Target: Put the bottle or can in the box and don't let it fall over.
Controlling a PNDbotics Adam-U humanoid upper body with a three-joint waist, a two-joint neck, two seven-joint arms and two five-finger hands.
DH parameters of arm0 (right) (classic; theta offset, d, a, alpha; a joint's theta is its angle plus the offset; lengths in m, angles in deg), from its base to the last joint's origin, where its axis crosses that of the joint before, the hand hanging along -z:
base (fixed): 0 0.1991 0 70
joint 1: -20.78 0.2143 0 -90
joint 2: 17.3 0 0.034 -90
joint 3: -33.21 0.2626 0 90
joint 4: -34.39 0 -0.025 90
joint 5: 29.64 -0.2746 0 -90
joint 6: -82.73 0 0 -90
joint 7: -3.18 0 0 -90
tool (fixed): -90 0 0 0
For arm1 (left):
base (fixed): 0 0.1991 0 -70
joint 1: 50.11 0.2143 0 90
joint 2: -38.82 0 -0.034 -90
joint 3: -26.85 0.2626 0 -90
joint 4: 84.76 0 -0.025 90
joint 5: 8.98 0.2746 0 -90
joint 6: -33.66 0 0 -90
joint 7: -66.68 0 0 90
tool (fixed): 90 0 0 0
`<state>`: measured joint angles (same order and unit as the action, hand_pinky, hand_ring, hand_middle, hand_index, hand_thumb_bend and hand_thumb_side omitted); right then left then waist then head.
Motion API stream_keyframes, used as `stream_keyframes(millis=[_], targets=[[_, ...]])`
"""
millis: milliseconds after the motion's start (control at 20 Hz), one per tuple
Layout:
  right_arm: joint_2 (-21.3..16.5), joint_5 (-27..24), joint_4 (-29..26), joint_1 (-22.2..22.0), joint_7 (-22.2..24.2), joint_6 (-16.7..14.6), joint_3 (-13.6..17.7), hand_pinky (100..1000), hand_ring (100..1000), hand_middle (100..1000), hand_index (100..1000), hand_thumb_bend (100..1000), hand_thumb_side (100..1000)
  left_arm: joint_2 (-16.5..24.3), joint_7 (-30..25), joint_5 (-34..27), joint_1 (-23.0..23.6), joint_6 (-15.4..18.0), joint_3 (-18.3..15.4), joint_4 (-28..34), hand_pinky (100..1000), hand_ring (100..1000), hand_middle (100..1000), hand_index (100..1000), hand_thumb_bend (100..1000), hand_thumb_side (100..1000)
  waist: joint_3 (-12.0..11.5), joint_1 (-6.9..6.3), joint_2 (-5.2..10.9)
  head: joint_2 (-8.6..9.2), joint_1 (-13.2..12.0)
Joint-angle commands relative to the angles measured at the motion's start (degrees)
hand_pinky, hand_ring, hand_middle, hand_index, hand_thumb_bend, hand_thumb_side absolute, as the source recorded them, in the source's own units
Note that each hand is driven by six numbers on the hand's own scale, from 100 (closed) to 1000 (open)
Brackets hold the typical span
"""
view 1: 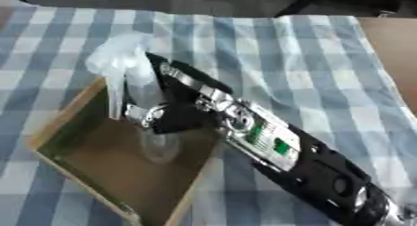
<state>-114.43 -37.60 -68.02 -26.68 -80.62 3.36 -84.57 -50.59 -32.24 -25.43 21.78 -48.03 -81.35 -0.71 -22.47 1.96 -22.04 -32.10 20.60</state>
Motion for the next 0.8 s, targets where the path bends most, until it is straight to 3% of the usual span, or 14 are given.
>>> stream_keyframes(millis=[50, 350, 800], targets=[[-1.3, 1.55, -2.91, 0.38, 4.11, 2.46, 0.93, 1000, 1000, 1000, 970, 149, 292, 2.18, 0.27, 0.25, -0.06, 0.05, -0.79, 0.53, 1000, 1000, 1000, 685, 233, 852, 0.03, -0.36, 1.41, -0.1, -0.07], [-1.75, 0.69, -4.65, -0.12, 9.61, 6.06, 1.69, 1000, 1000, 1000, 980, 319, 100, 2.27, 0.29, 0.26, 0.0, -0.09, -0.86, 0.52, 1000, 1000, 1000, 685, 233, 850, 0.24, -0.37, 1.69, -0.06, -0.06], [-2.32, -1.17, -5.17, -1.08, 11.25, 9.13, 3.0, 1000, 1000, 1000, 980, 376, 100, 2.43, 0.2, 0.24, 0.16, -0.13, -0.97, 0.48, 1000, 1000, 1000, 685, 233, 849, 0.65, -0.39, 1.94, -0.15, -0.23]])
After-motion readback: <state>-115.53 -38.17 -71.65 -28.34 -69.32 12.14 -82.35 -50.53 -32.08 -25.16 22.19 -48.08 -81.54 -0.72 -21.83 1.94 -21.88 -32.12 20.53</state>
